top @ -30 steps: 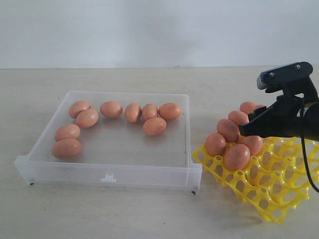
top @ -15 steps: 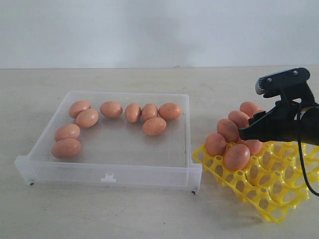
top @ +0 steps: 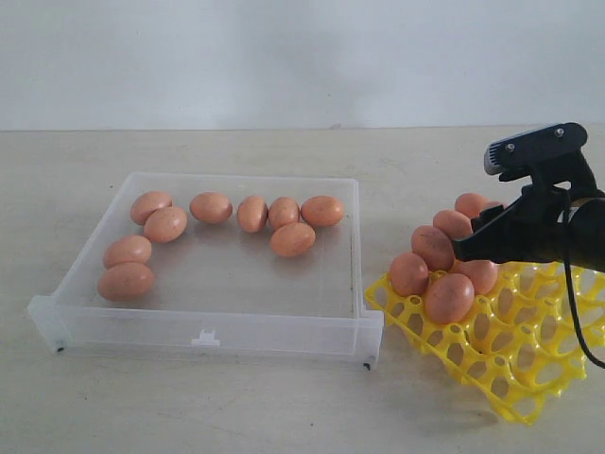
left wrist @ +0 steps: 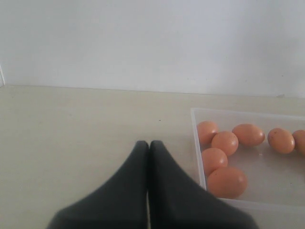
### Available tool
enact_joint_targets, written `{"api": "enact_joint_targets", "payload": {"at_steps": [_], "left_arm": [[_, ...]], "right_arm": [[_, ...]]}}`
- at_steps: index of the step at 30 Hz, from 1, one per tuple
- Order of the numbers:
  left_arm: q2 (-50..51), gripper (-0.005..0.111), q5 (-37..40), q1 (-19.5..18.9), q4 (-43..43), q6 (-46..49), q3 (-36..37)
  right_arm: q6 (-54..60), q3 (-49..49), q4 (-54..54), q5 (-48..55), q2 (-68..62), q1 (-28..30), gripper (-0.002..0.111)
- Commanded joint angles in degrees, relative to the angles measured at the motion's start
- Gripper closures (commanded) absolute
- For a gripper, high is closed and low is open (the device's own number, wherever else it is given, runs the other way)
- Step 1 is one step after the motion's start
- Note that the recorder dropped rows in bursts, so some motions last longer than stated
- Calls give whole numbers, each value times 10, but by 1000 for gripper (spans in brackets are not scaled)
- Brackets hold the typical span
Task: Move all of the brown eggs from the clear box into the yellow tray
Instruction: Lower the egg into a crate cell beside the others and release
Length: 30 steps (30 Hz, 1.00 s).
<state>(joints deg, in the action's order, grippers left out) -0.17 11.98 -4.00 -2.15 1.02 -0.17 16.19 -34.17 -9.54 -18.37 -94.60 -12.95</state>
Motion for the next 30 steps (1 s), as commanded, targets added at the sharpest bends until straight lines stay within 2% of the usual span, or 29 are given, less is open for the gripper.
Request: {"api": "enact_joint_targets", "payload": {"at_steps": [1,30], "left_arm": [[2,111,-3,0,1,1,2],[2,111,-3,0,1,1,2]], "right_arm": [[8,-3,-4,-9,-11,4,104],[3,-17,-17,-6,-19,4,104]]}}
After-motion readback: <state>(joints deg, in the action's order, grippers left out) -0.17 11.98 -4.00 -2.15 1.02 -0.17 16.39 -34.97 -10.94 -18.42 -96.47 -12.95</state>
